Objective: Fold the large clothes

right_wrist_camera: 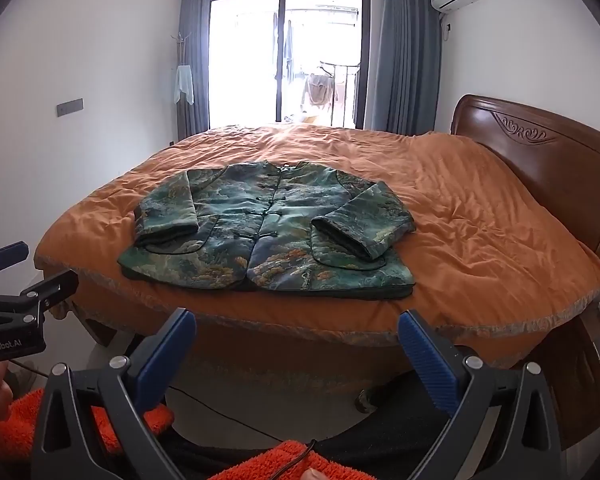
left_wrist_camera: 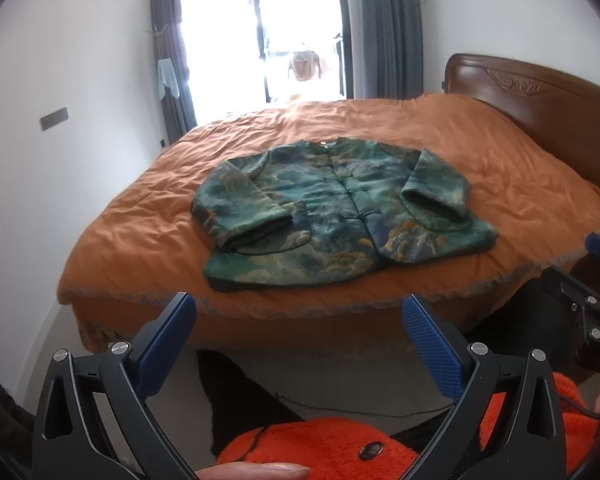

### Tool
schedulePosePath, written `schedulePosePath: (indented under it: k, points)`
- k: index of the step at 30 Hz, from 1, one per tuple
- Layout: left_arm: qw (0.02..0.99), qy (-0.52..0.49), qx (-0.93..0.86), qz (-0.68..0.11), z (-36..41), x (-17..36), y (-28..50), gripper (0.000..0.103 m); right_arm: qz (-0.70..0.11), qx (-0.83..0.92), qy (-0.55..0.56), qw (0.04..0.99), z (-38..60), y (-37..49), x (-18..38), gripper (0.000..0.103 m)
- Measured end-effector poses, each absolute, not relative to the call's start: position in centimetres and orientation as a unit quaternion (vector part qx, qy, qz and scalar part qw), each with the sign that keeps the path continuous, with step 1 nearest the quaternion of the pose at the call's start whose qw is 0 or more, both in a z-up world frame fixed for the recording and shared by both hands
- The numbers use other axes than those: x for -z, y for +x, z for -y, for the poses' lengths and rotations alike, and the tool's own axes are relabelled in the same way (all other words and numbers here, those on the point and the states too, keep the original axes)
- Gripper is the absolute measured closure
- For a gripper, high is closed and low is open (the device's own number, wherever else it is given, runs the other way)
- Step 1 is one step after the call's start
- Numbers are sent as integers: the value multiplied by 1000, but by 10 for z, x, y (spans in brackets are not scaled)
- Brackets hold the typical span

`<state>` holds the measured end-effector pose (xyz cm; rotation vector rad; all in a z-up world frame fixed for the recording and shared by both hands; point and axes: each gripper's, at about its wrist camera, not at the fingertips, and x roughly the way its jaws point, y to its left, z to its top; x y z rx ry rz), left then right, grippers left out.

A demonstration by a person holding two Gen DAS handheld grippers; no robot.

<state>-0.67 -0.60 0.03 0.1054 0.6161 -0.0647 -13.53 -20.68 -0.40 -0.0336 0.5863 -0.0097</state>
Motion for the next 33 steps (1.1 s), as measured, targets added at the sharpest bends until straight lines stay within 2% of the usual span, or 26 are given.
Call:
schedulePosePath:
  k: [33]
  points:
    - [956, 52, 40, -288, 3, 2, -11, 0, -289, 4, -18, 957, 208, -134, 5, 0]
